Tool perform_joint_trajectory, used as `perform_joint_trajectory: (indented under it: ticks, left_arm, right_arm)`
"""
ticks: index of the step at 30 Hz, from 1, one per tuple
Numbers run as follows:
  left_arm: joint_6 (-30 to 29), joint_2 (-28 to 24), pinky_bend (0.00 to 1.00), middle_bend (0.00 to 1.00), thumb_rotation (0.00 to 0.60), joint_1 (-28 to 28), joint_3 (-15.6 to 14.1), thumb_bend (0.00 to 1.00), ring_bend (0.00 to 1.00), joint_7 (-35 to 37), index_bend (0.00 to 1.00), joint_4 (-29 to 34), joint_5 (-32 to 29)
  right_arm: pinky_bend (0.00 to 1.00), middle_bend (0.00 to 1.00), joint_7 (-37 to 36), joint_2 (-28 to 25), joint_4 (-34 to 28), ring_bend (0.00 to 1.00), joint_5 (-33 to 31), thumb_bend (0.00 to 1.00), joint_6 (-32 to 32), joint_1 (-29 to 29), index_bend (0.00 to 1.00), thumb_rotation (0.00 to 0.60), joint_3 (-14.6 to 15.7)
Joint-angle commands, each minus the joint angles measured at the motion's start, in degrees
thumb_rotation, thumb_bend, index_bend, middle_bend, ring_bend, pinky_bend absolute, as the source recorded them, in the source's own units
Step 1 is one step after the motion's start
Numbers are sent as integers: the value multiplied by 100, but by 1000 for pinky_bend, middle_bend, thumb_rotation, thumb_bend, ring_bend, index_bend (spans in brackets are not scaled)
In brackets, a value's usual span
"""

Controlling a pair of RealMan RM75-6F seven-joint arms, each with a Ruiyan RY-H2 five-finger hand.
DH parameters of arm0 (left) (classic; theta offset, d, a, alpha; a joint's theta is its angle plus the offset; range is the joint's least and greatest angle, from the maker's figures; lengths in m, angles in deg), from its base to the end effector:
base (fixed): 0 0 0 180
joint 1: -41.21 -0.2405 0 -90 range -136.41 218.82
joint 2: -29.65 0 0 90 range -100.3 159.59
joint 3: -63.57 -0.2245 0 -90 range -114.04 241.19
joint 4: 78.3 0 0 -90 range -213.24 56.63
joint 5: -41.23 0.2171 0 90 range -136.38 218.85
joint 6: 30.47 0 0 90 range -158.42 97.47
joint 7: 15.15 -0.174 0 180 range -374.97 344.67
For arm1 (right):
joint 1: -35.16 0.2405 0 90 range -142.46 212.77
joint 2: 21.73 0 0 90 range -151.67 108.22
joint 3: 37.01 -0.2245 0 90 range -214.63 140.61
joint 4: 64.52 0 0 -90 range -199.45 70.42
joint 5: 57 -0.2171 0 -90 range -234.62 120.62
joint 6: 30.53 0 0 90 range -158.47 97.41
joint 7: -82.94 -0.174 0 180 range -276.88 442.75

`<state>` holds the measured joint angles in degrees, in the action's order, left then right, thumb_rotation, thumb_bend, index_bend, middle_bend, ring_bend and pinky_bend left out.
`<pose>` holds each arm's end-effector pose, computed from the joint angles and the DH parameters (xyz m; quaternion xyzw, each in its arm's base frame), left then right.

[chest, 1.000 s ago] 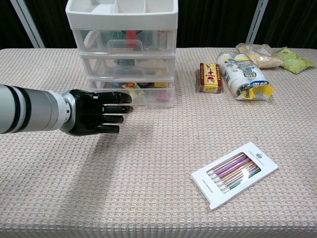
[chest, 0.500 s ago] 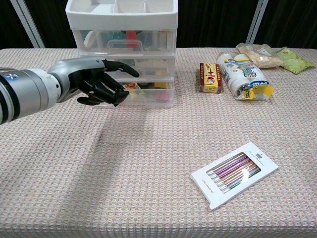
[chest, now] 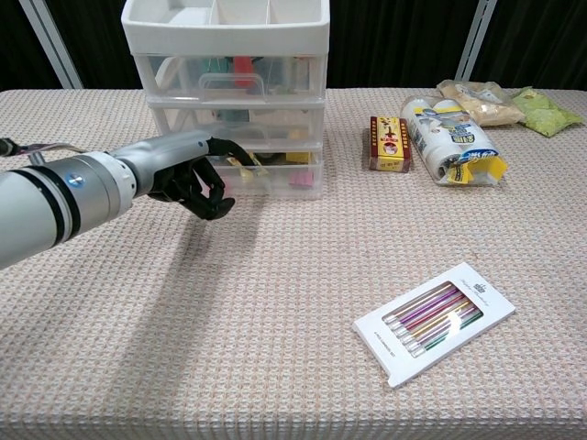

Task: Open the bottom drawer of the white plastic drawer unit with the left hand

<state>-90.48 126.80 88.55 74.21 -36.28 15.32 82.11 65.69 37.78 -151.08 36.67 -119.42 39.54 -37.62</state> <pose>-0.0768 0.3111 -0.0841 -0.6651 -0.5548 -0.3627 0.3439 -0.2920 -0.1988 0.1669 0.6048 -0.3943 0.4468 0.5283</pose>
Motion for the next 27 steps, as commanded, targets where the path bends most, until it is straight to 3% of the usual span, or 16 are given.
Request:
perform_joint_trajectory:
  ticks: [1,13,27]
  left_arm:
    - [66,-62,1000,749,600,0,3,459,931,-26,266,44,-15]
    - [305,-592,1000,753,600,-173,-184,457,932,67,279,862,79]
    - [551,-1031,1000,753,600,-200,-434,459,932,99,319,1340,259]
  right_arm:
    - [0,52,-12,5,15,0,-6,151,1,-5,0,600,2]
    - [0,54,-53,47,74,0,45,152,-5,-6,0,600,26]
    - [0,56,-15,43,35,0,93,151,-85,-43,0,600,43]
